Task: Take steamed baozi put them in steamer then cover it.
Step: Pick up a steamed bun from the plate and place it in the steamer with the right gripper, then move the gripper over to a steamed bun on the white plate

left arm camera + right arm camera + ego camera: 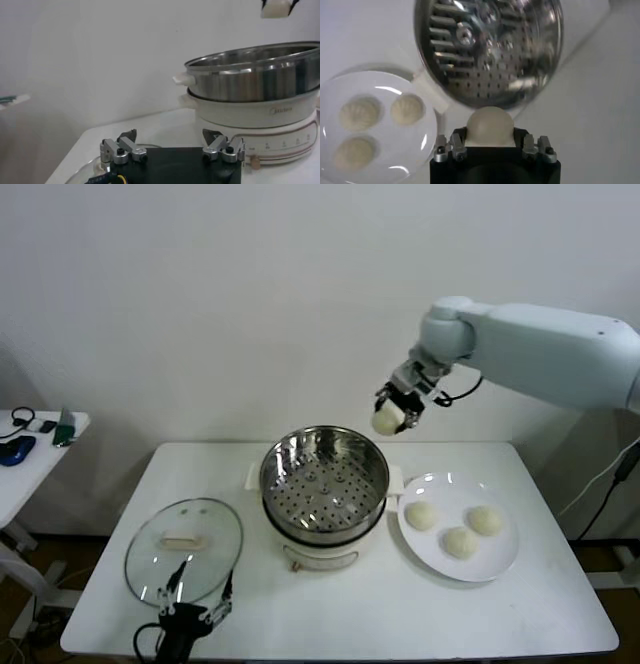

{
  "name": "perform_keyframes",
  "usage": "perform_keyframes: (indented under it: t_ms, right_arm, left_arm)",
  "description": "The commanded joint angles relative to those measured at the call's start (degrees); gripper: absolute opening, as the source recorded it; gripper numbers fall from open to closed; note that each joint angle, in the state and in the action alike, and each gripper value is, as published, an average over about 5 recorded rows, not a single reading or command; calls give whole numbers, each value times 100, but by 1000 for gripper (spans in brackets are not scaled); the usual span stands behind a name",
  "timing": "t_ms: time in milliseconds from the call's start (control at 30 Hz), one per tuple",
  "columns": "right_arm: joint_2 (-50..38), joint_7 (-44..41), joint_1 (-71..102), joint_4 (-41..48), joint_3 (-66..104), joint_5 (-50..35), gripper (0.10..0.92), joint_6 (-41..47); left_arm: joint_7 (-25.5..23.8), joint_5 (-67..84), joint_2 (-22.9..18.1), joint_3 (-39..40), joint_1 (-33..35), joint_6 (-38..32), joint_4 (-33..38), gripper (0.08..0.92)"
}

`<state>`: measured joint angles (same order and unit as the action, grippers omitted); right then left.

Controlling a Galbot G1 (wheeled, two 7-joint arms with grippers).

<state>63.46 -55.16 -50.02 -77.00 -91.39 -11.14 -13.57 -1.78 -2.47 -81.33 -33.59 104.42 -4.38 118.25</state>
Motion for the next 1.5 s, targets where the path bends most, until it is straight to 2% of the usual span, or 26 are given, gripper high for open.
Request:
perform_keyframes:
  t_ms: [33, 200, 400, 567, 767, 967, 1100, 1267, 1400, 1500]
  right_arm:
    - [648, 363, -78, -813, -324, 753, 628, -654]
    - [1051, 766, 1066, 443, 196, 2045, 628, -1119]
    - [1372, 978, 1822, 1557, 521, 2667, 628, -1439]
    - [1544, 1075, 2162, 2226, 733, 2801, 629, -1608]
    - [1643, 1075, 2250, 2470, 751, 2739, 645, -1700]
    - [1655, 1193, 2117, 2552, 787, 2363, 776, -1759]
    - [1541, 1034, 1642, 2389, 732, 1542, 818, -1787]
    - [1123, 112, 287, 1846, -339, -795, 823, -1583]
    - [262, -652, -787, 1194, -1349, -2946, 823, -86]
    - [-568, -473, -1275, 635, -1864, -3907, 823, 1295]
  left_arm:
    - [7, -25, 1, 1, -1, -4, -10, 823]
    - [58, -42, 25, -7, 25, -59, -79, 823]
    - [61, -42, 8, -10, 26, -62, -76, 823]
    - [62, -29, -9, -28, 12, -61, -97, 823]
    - [61, -20, -14, -35, -4, -53, -111, 823]
    - [54, -15, -24, -30, -22, -31, -87, 823]
    - [52, -21, -40, -27, -14, -21, -43, 823]
    - [45, -61, -45, 3, 32, -41, -8, 823]
    - [53, -77, -42, 15, 80, -66, 28, 823]
    - [54, -78, -36, 29, 97, -71, 61, 823]
